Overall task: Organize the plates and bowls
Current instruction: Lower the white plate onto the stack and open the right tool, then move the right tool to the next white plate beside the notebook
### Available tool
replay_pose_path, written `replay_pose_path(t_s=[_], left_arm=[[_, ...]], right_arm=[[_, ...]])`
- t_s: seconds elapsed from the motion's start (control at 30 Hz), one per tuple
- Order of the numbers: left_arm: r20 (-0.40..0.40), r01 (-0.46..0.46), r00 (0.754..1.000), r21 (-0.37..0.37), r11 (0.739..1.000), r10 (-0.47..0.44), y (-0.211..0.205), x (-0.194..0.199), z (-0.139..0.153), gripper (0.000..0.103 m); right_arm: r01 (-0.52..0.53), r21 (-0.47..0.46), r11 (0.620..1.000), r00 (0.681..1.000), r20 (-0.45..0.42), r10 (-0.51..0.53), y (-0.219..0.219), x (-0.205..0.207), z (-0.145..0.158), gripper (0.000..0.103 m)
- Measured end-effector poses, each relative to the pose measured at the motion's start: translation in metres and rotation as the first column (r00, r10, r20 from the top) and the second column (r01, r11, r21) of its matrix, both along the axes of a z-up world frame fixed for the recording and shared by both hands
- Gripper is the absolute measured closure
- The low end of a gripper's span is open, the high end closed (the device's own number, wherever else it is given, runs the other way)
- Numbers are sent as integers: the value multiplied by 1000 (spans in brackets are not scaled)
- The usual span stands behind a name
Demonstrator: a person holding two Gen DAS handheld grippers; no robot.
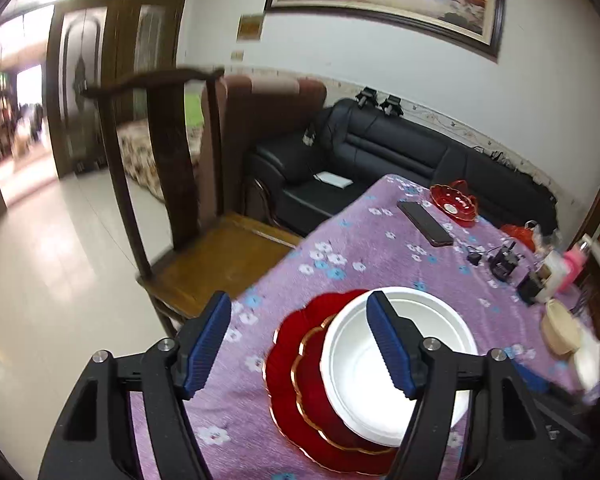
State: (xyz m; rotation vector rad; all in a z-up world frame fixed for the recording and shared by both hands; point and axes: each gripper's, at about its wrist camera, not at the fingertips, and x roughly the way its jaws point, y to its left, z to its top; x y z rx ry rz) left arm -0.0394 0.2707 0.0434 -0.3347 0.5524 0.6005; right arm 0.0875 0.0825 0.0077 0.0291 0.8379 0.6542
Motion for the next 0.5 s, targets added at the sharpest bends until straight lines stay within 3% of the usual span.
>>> replay_pose_path(t_s=[0.23,0.5], left_arm=[[-38,-9,999,246,969,19,-42,6,11,21],[-80,66,996,276,959,-46,-71,13,10,19]], right_arm=[[43,35,998,994,102,-46,-26,-21,13,32],[68,92,993,995,73,-75,-50,-30,4,31]])
